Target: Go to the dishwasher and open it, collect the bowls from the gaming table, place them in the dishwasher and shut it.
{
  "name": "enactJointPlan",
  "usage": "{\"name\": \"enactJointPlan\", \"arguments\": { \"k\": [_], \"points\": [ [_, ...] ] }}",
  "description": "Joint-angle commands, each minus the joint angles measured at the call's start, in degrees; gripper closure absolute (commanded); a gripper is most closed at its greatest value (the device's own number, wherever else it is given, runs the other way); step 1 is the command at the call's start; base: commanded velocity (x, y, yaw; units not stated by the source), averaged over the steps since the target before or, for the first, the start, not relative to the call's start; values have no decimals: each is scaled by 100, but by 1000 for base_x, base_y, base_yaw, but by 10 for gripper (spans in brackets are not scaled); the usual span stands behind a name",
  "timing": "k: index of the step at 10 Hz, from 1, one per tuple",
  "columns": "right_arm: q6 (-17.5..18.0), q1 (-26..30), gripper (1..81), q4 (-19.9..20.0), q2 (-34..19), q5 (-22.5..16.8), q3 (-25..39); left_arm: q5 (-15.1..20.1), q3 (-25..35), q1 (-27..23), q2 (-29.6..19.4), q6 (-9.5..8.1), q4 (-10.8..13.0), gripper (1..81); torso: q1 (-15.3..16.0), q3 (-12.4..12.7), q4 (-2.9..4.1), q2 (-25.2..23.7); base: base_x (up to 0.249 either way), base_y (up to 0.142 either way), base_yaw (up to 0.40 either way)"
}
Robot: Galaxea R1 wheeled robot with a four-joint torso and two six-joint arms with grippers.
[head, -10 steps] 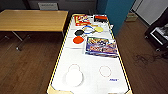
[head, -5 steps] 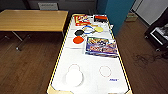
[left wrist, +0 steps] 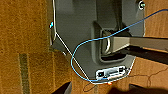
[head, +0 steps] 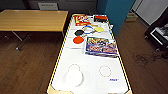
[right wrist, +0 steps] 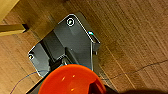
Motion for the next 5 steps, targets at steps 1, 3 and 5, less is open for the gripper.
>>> {"name": "enactJointPlan", "arguments": {
  "k": [1, 3, 5],
  "points": [
    [-44, -217, 811, -261, 40, -71, -17, 189, 917, -94, -873, -120, -56, 10, 0, 165, 0, 0, 0, 0, 0],
    [-35, -297, 811, -314, 253, -18, -158, 189, 1438, -262, -1351, -165, -65, 10, 0, 352, 0, 0, 0, 0, 0],
    [-43, -359, 811, -367, 305, 17, -176, 180, 2050, -463, -1919, -270, -56, 10, 0, 583, 0, -2, 0, 0, 0]
  ]
}}
